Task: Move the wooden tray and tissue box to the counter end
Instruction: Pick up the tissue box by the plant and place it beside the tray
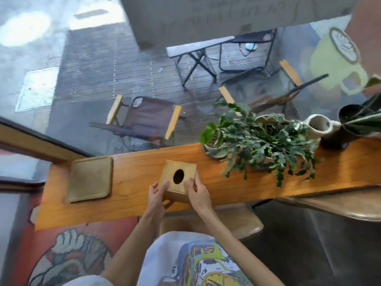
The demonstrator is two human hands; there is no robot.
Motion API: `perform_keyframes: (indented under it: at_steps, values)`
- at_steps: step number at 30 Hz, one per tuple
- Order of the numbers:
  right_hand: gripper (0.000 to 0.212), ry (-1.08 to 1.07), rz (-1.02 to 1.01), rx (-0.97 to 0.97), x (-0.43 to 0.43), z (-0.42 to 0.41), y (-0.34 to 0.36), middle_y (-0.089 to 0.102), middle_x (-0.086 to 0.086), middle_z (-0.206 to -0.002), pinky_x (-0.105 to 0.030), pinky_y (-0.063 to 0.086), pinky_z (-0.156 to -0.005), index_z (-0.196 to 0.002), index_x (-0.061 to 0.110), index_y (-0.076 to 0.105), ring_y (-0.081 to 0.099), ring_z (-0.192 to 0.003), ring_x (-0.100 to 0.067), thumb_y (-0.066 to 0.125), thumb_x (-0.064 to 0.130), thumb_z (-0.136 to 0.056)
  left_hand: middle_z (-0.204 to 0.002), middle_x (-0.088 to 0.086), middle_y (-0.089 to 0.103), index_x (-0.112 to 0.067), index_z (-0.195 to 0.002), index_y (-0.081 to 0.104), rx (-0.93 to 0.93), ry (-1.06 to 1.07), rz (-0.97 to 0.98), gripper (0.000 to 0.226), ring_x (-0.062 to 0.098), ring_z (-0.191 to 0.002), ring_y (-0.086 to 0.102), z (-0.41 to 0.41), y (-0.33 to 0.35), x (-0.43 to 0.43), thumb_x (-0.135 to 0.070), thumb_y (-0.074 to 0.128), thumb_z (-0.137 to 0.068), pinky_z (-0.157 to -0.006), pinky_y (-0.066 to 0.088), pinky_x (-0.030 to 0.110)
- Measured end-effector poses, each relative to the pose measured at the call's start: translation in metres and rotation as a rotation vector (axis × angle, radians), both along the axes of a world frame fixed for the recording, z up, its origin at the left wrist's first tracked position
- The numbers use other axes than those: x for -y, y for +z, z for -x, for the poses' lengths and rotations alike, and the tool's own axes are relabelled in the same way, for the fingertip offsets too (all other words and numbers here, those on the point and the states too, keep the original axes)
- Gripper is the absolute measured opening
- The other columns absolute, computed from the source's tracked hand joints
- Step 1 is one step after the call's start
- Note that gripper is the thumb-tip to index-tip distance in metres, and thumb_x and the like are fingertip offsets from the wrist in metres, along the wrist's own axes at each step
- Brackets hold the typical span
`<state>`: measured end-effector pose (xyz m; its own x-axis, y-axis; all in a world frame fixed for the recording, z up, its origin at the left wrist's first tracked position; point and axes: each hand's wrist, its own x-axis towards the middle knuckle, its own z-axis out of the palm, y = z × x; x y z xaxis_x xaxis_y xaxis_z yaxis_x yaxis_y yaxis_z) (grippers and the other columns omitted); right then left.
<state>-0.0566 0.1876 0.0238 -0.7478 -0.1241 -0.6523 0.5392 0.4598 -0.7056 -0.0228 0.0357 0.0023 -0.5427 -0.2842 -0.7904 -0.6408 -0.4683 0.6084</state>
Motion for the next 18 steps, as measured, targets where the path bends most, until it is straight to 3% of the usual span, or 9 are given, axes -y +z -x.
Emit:
perform_keyframes:
  at_steps: [3,7,9,10,12,14,16,18]
  values:
    - [0.076,0.127,0.150,0.000,0.042,-0.005,0.019,0.048,-0.001,-0.154,-0.042,0.038,-0.113,-0.158,0.041,0.011,0.045,-0.140,-0.027,0.045,0.064,-0.094,-0.111,0.008,0.056,-0.025,-0.129,0.039,-0.032,0.210,-0.013,0.057,0.027,-0.100,0.059,-0.029,0.015,0.032,-0.036,0.072,-0.084,-0.090,0.051,0.056]
    - [0.081,0.296,0.262,-0.058,0.103,-0.024,0.030,0.051,0.004,-0.152,-0.043,0.043,-0.112,-0.155,0.043,0.023,0.050,-0.136,-0.017,0.056,0.068,-0.086,-0.117,0.015,0.059,-0.029,-0.129,0.042,-0.091,0.359,-0.014,0.063,0.032,-0.103,0.061,-0.079,0.039,0.085,-0.039,0.073,-0.074,-0.077,0.053,0.048]
    - [0.080,0.370,0.281,-0.063,0.134,-0.039,0.031,0.054,0.004,-0.149,-0.043,0.045,-0.111,-0.154,0.042,0.028,0.053,-0.132,-0.016,0.058,0.068,-0.084,-0.121,0.020,0.066,-0.027,-0.129,0.050,-0.110,0.357,-0.027,0.054,0.034,-0.101,0.065,-0.107,0.045,0.119,-0.035,0.072,-0.080,-0.074,0.054,0.045]
    - [0.077,0.396,0.283,-0.057,0.150,-0.048,0.032,0.055,0.004,-0.148,-0.042,0.047,-0.110,-0.153,0.041,0.031,0.055,-0.130,-0.015,0.059,0.066,-0.085,-0.113,0.014,0.073,-0.026,-0.126,0.055,-0.108,0.350,-0.015,0.043,0.031,-0.096,0.067,-0.122,0.052,0.134,-0.031,0.067,-0.085,-0.073,0.055,0.042]
    - [0.069,0.434,0.308,-0.059,0.183,-0.071,0.045,0.057,0.006,-0.144,-0.029,0.052,-0.102,-0.151,0.035,0.037,0.058,-0.124,-0.010,0.062,0.056,-0.090,-0.088,0.000,0.079,-0.025,-0.124,0.059,-0.133,0.329,-0.010,0.032,0.021,-0.082,0.069,-0.158,0.065,0.165,-0.026,0.059,-0.091,-0.068,0.054,0.035]
    - [0.058,0.481,0.339,-0.048,0.217,-0.098,0.054,0.060,0.006,-0.138,-0.012,0.053,-0.085,-0.149,0.027,0.043,0.061,-0.111,-0.004,0.061,0.042,-0.096,-0.081,-0.007,0.077,-0.027,-0.123,0.056,-0.164,0.292,-0.015,0.027,0.015,-0.070,0.068,-0.200,0.074,0.198,-0.030,0.055,-0.096,-0.059,0.052,0.029]
    - [0.053,0.537,0.352,-0.032,0.255,-0.128,0.060,0.063,0.003,-0.134,-0.012,0.051,-0.080,-0.147,0.025,0.048,0.062,-0.103,0.002,0.061,0.037,-0.097,-0.078,-0.007,0.073,-0.031,-0.127,0.050,-0.175,0.305,0.010,0.042,0.013,-0.060,0.066,-0.247,0.081,0.234,-0.047,0.063,-0.091,-0.055,0.050,0.028]
    - [0.051,0.607,0.382,-0.008,0.296,-0.163,0.060,0.065,0.003,-0.133,-0.014,0.051,-0.085,-0.145,0.021,0.051,0.064,-0.104,0.003,0.061,0.035,-0.097,-0.094,-0.007,0.076,-0.048,-0.132,0.044,-0.195,0.349,-0.004,0.066,0.020,-0.077,0.071,-0.295,0.087,0.268,-0.059,0.074,-0.074,-0.071,0.049,0.039]
